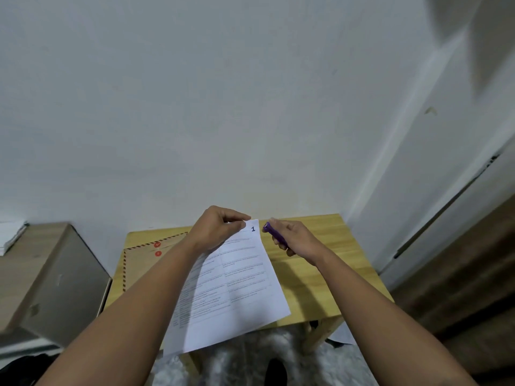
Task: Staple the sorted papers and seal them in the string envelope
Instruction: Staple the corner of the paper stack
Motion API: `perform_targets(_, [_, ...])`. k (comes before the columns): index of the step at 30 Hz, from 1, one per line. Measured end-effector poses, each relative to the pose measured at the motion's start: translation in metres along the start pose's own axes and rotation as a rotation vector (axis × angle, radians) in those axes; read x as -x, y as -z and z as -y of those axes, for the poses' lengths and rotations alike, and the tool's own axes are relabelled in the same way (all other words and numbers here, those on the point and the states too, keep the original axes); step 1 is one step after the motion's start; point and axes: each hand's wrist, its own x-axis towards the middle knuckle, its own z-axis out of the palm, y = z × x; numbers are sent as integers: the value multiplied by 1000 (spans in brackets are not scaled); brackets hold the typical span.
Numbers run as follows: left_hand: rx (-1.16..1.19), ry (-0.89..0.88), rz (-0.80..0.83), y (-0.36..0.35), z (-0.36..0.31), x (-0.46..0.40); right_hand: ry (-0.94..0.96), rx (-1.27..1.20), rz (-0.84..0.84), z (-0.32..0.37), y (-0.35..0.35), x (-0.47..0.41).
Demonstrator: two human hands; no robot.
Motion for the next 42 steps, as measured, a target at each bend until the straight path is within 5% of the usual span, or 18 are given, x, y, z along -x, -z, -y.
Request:
perform_targets(8, [26, -23, 20, -5, -8, -3, 215, 33, -7, 1, 3, 0])
perform_targets(42, [-7, -46, 135, -32, -19, -2, 105, 104, 36, 1, 19, 16])
